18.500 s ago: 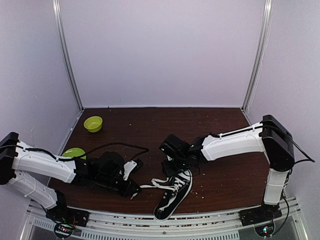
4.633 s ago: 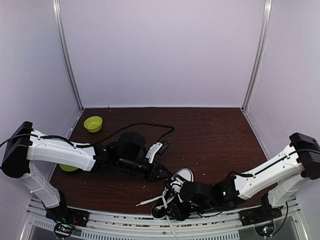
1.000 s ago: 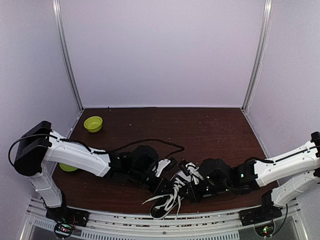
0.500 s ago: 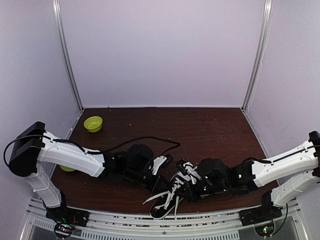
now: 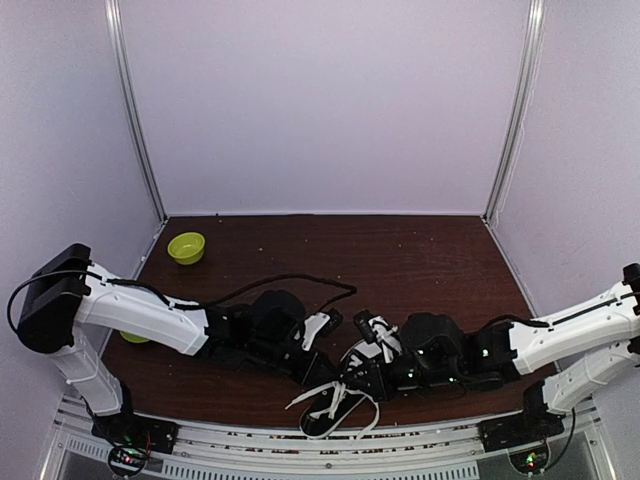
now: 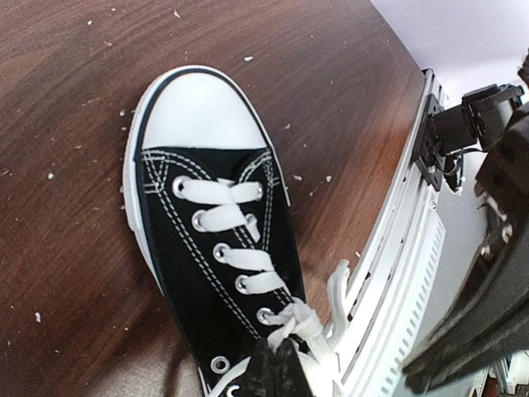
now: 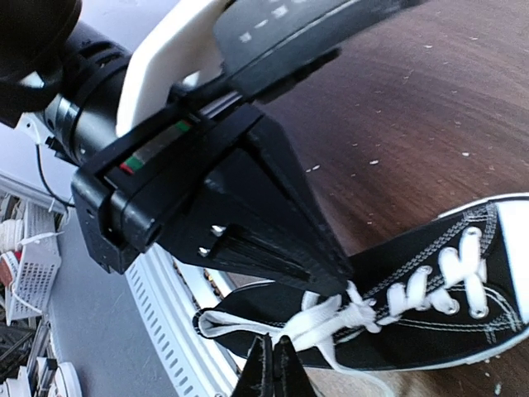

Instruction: Tie the shoes

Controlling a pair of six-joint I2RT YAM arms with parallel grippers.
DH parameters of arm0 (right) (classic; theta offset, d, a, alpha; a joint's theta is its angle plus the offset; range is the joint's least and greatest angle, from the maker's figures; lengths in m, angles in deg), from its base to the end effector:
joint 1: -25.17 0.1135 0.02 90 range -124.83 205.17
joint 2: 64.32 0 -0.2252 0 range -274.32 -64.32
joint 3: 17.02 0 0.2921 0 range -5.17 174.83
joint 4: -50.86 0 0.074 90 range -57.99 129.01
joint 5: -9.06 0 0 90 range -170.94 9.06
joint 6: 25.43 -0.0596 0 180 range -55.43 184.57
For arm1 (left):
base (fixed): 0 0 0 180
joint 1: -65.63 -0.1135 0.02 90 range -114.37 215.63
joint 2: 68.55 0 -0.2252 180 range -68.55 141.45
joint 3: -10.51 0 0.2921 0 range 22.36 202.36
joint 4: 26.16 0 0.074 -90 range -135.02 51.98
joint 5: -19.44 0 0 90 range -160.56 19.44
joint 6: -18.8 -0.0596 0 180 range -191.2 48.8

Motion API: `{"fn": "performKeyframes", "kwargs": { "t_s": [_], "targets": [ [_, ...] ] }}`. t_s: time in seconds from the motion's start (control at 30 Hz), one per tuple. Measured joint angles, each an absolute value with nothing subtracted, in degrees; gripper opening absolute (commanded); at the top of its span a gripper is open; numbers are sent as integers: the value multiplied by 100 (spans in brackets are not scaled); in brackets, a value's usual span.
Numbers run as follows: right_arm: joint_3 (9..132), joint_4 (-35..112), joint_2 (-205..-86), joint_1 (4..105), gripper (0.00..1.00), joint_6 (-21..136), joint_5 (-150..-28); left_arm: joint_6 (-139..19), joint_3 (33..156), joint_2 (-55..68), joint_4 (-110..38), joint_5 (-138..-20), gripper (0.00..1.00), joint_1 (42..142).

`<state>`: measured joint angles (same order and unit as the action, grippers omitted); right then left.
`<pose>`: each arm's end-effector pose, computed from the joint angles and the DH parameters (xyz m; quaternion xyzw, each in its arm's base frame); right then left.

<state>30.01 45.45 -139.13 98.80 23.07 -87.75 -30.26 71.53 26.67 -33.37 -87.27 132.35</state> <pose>0.0865 0.3195 0.1218 -0.2701 0.8359 0.4288 0.2106 0.1346 -0.3562 0.0869 0.2594 0.8657 -0.4068 0.1333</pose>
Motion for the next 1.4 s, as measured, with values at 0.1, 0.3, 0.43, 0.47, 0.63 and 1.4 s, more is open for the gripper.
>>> {"fn": "performKeyframes", "kwargs": {
  "t_s": [0.1,0.3,0.43,0.47,0.63,1.4],
  "targets": [
    [2715,4551,-13633,9875,45,2041,-8500,-3012,7151,2663,-3337,-8727,0,13230],
    [1449,4801,-13218,9875,55,1614,-8362,-3008,7151,2658,-3331,-8731,0,13230],
    [1095,5260,-13403,9873,56,1525,-8486,-3006,7151,2658,-3331,-8734,0,13230],
    [1091,5415,-13500,9873,56,1520,-8543,-3006,7151,2658,-3331,-8734,0,13230],
    [1091,6287,-14066,9875,28,1512,-8841,-3004,7151,2658,-3333,-8731,0,13230],
    [2724,4689,-13556,9875,0,2312,-8454,-3189,7151,2597,-3357,-8970,0,13060]
  ]
}}
